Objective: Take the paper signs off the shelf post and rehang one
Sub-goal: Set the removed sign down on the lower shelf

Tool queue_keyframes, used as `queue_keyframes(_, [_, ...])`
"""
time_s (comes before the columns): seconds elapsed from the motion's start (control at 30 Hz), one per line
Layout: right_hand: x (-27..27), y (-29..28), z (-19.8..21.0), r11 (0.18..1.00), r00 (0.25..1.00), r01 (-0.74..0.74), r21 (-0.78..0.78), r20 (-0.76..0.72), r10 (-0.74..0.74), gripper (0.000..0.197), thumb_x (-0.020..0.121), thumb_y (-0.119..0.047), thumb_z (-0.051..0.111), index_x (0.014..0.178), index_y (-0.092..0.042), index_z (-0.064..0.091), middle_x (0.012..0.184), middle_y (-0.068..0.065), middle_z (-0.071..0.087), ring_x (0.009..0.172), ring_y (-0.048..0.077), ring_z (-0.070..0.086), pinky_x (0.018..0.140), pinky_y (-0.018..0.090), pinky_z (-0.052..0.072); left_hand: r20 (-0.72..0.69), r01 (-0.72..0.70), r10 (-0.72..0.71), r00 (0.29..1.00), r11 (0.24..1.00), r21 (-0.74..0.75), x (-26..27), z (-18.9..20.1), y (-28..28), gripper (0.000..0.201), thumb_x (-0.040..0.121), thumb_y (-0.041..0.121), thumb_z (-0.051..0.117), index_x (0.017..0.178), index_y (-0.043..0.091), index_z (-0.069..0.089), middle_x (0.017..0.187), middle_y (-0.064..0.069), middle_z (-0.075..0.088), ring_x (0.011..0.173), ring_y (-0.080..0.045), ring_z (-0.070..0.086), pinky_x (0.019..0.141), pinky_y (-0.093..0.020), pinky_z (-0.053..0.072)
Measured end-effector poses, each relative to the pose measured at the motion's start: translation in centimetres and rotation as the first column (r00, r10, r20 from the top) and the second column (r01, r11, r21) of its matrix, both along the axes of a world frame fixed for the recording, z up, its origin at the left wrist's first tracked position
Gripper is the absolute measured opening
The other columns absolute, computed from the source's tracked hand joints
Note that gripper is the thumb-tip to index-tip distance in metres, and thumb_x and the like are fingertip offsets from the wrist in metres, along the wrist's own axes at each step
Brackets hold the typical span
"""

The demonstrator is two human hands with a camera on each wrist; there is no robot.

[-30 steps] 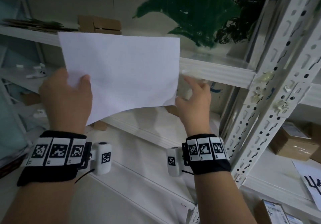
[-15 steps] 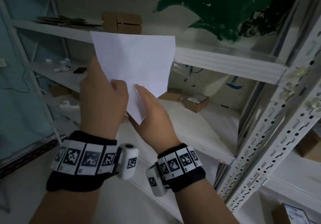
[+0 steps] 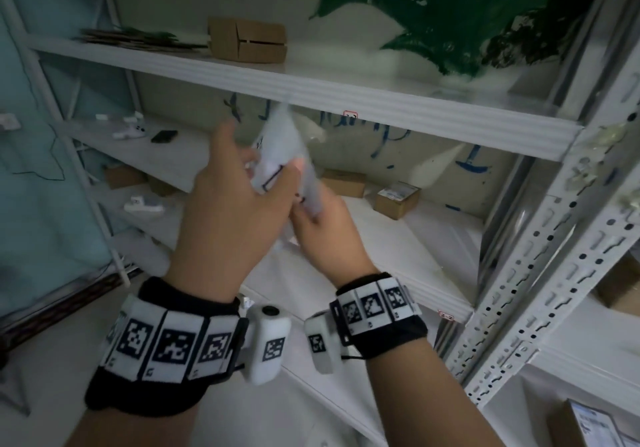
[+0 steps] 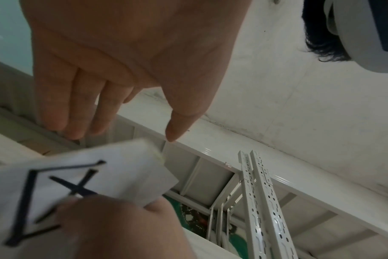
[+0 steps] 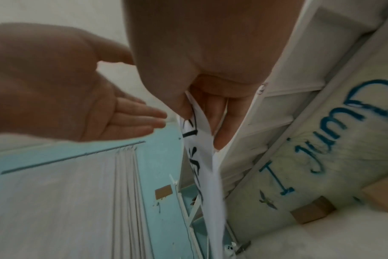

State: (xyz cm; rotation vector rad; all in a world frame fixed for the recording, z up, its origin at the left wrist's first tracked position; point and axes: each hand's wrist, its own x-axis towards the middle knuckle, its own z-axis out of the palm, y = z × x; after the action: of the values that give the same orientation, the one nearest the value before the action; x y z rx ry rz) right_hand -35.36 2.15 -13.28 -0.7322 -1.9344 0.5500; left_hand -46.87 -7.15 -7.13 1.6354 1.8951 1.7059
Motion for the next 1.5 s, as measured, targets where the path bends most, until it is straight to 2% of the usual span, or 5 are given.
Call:
queue_keyframes(0.4, [7.1, 4.6, -3.7, 0.9, 0.927, 0.184, -0.396, -0.236, -0.293, 0.028, 0.101, -0.005, 0.053, 0.118, -0.018, 0.071, 0.106, 0.001, 0.079, 0.098, 0.021, 0.074, 0.084, 0.043, 0.062, -0.045, 0.351, -0.407, 0.913, 0.834, -0.427, 4.1, -6.1, 4.4, 0.042, 0.102, 0.054, 0.047, 0.084, 0.022, 0.068, 0.079, 0.01, 0.076, 0.073, -0.007, 0.071, 0.081, -0.04, 0.059])
queue_keyframes(0.67, [10.7, 5.7, -5.5, 0.838, 0.814, 0.071, -0.541, -0.454, -0.362, 0.029, 0.104, -0.006, 0.055, 0.111, -0.029, 0.073, 0.106, 0.005, 0.081, 0.102, 0.031, 0.078, 0.086, 0.062, 0.064, 0.158, 0.443, -0.508, 0.847, 0.509, -0.738, 7.1, -13.2, 7.2, 0.094, 0.077, 0.093, 0.013, 0.132, 0.031, 0.056, 0.126, -0.001, 0.066, 0.098, -0.007, 0.07, 0.1, -0.044, 0.053])
queue_keyframes(0.77, [11.6, 6.1, -6.5, 0.814, 0.787, 0.036, -0.579, -0.486, -0.38, 0.034, 0.101, 0.001, 0.051, 0.107, -0.024, 0.073, 0.106, 0.009, 0.08, 0.103, 0.036, 0.076, 0.086, 0.062, 0.063, 0.304, 0.517, -0.431, 0.85, 0.567, -0.642, 8.2, -14.2, 8.2, 0.096, 0.08, 0.086, 0.017, 0.157, 0.03, 0.032, 0.141, 0.006, 0.054, 0.105, -0.012, 0.069, 0.097, -0.043, 0.057])
queue_keyframes(1.1, [13.7, 9.2, -9.8, 0.731, 0.838, -0.102, -0.675, -0.454, -0.302, 0.039, 0.101, 0.001, 0.046, 0.13, -0.015, 0.067, 0.116, 0.004, 0.079, 0.101, 0.026, 0.079, 0.074, 0.034, 0.067, 0.696, 0.375, -0.102, 0.711, 0.892, -0.252, 8.2, -15.6, 13.1, 0.045, 0.107, 0.04, 0.049, 0.133, 0.004, 0.055, 0.117, -0.005, 0.075, 0.104, -0.028, 0.075, 0.087, -0.043, 0.059])
queue_keyframes(1.5, [11.3, 12.6, -13.9, 0.673, 0.771, -0.13, -0.728, -0.501, -0.393, 0.032, 0.108, -0.003, 0.045, 0.136, -0.01, 0.059, 0.117, 0.015, 0.08, 0.089, 0.036, 0.083, 0.077, 0.044, 0.067, 0.755, 0.384, -0.057, 0.653, 0.884, -0.265, 6.6, -16.7, 16.9, 0.017, 0.106, 0.03, 0.054, 0.107, 0.014, 0.061, 0.116, -0.01, 0.075, 0.104, -0.027, 0.075, 0.093, -0.045, 0.058])
